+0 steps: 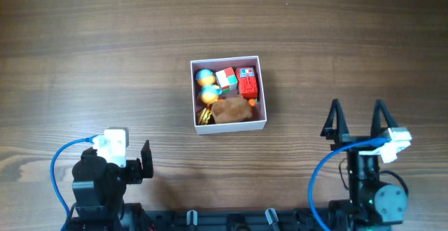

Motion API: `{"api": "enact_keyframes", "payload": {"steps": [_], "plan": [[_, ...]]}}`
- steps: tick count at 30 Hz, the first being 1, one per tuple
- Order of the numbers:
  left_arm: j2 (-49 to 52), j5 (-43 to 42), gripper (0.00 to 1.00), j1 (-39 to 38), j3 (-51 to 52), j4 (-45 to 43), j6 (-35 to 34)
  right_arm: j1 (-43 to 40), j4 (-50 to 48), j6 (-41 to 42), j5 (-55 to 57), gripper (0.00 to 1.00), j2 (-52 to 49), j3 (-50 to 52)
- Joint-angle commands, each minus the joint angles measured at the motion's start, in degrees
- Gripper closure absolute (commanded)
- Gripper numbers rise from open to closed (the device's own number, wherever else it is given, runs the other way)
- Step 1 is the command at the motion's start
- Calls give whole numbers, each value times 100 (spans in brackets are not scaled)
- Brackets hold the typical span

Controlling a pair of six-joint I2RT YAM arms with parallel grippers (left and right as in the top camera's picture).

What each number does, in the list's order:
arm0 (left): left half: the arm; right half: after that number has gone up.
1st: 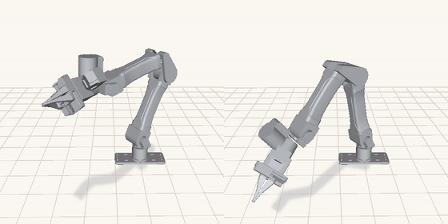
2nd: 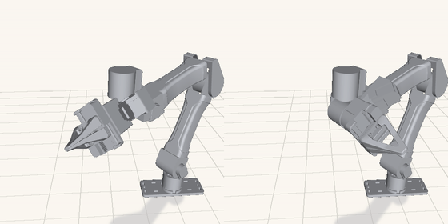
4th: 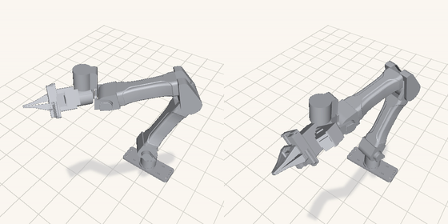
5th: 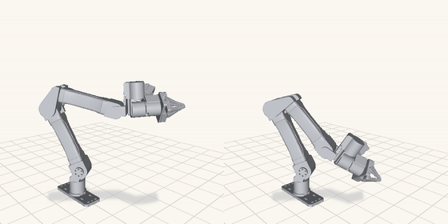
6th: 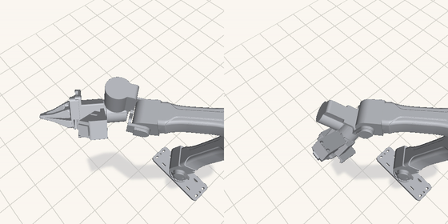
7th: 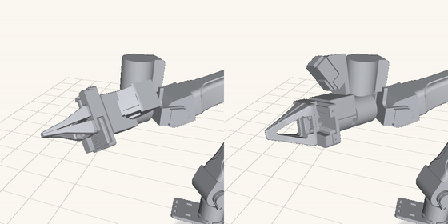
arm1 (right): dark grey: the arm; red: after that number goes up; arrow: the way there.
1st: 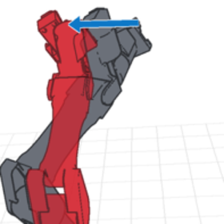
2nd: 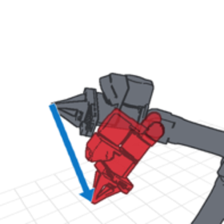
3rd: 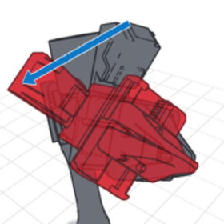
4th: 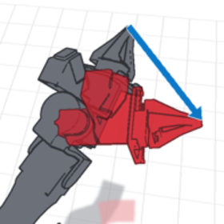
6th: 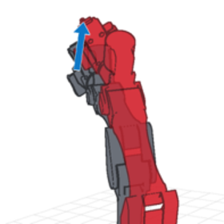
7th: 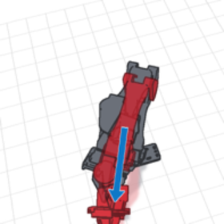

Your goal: Pack container

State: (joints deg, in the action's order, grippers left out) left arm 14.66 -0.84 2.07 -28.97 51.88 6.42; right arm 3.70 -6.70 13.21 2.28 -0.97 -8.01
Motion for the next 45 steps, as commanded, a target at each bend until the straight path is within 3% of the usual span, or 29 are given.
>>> {"api": "enact_keyframes", "payload": {"steps": [1, 5, 28, 32, 36, 39, 41, 45], "plan": [[-46, -107, 0, 46, 15, -7, 87, -39, -566, -125, -127, 0, 79, 621], [-46, -105, 0, 46, 15, -7, 87, -39, 664, -162, -216, 0, 79, 772], [-48, -107, 0, 35, 15, 15, 87, -35, 649, -258, -367, 0, 76, 772], [-439, -319, 0, -20, 26, -79, 11, -35, 649, -258, -367, 0, 76, 772], [-1464, -881, 0, -105, 981, -1882, 109, -35, 649, -258, -367, 0, 76, 772], [-1449, -1467, 0, -107, 2059, -4019, 109, -35, 649, -260, -367, 0, 76, 772], [-1449, -1480, 0, -118, 2430, -4776, 109, -35, 649, -260, -367, 0, 76, 772], [-1449, -1480, 0, -195, 2865, -4955, 107, -35, 649, -258, -367, 0, 76, 772]]}}
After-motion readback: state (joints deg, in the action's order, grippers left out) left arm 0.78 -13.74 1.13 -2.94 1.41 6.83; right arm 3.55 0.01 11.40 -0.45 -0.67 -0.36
